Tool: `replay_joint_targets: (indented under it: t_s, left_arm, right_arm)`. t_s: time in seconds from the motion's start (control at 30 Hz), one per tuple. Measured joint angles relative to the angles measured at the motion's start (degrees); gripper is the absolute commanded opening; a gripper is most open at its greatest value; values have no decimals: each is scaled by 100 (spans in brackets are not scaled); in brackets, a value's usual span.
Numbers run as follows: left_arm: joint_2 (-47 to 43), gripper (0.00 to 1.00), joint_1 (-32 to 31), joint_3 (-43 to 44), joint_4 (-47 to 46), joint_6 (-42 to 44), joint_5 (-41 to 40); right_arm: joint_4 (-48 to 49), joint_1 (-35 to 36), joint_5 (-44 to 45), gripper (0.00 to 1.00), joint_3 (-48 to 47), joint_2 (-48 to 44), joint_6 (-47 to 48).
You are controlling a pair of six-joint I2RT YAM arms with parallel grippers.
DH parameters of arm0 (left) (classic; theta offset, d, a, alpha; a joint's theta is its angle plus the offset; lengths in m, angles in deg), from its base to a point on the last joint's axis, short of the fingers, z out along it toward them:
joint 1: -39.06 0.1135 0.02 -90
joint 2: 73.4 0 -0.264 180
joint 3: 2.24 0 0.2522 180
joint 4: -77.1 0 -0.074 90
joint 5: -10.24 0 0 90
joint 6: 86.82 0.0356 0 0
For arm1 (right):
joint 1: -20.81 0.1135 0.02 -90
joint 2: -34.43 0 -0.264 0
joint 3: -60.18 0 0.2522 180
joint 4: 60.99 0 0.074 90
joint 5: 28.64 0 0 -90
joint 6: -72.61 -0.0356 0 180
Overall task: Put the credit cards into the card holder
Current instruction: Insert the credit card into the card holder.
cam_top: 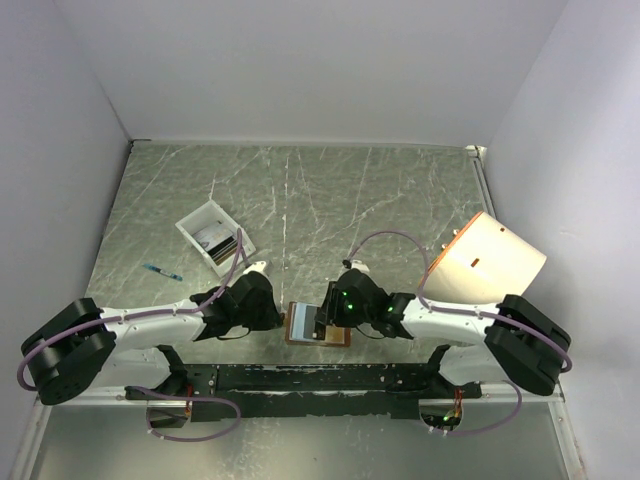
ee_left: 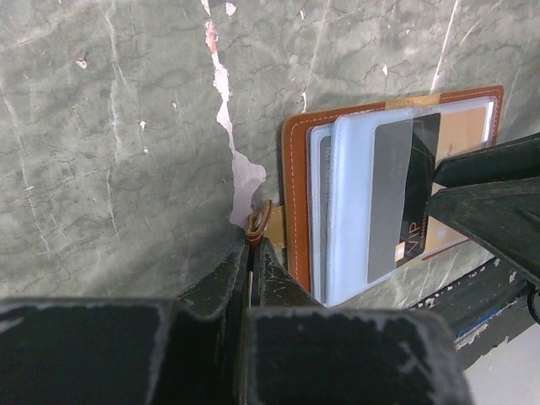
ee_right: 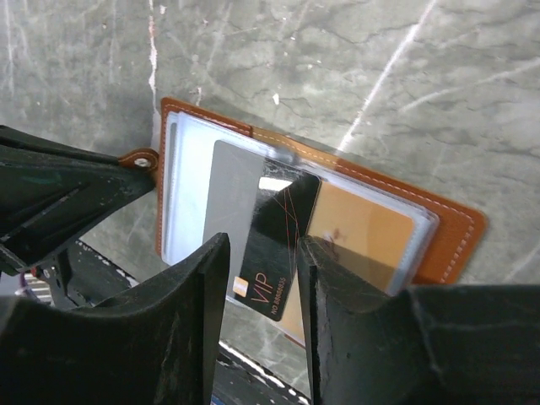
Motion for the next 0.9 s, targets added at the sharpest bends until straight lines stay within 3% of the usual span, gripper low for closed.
replay_joint_targets:
  t_s: [0.53,0.9]
  left_arm:
    - [39,7,0,-17,-107,-9,9]
    - [39,7,0,-17,-96,-61,-7]
  right_arm:
    - [951,66,-448,39,-24,584,2]
    - [1008,74,-442,32,-24,616,197]
